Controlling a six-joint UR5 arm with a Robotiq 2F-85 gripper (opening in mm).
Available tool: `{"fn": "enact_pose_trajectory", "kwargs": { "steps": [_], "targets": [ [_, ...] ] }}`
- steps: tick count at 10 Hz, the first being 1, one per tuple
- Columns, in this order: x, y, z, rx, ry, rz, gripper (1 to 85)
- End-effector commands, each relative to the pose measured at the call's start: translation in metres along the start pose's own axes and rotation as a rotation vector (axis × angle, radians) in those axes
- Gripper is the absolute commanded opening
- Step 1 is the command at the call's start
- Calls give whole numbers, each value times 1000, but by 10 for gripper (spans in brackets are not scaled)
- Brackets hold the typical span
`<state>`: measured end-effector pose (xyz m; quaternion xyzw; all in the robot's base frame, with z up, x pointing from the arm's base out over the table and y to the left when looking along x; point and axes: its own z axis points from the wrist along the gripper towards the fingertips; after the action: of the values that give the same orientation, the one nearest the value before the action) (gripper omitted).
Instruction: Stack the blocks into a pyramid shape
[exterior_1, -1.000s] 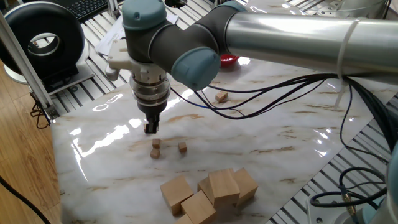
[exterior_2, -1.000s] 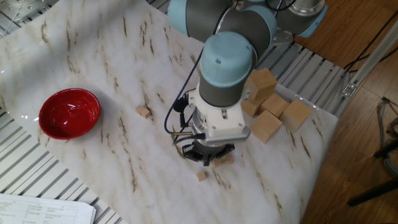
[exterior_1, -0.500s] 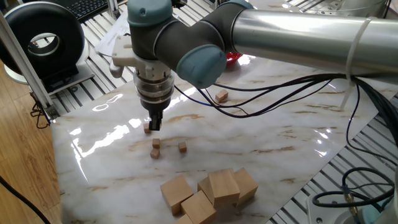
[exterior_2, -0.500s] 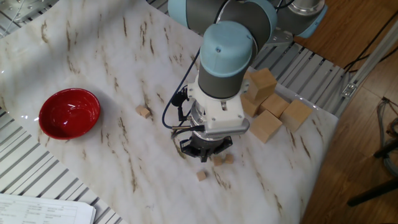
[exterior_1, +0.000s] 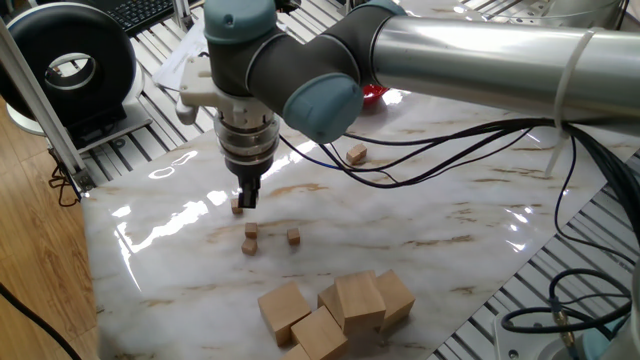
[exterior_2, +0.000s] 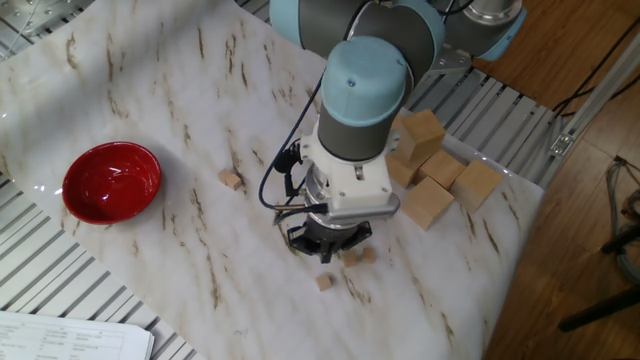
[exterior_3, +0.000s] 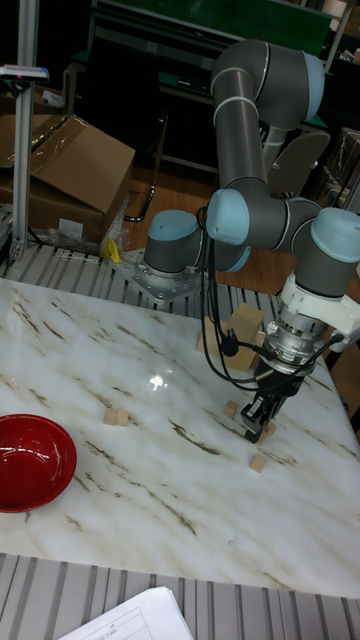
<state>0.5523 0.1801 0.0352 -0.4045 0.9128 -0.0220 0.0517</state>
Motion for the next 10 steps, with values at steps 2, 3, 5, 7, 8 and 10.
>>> {"fn": "enact_pose_trajectory", "kwargs": {
  "steps": [2, 3, 5, 7, 8, 10],
  "targets": [
    [-7, -9, 0, 27, -28, 61, 10],
    [-14, -9, -1, 23, -52, 72, 10],
    [-13, -12, -1, 37, -51, 82, 10],
    [-20, -11, -1, 31, -77, 86, 10],
    [-20, -12, -1, 34, -76, 84, 10],
    [-25, -10, -2, 26, -97, 104, 10]
  ]
}}
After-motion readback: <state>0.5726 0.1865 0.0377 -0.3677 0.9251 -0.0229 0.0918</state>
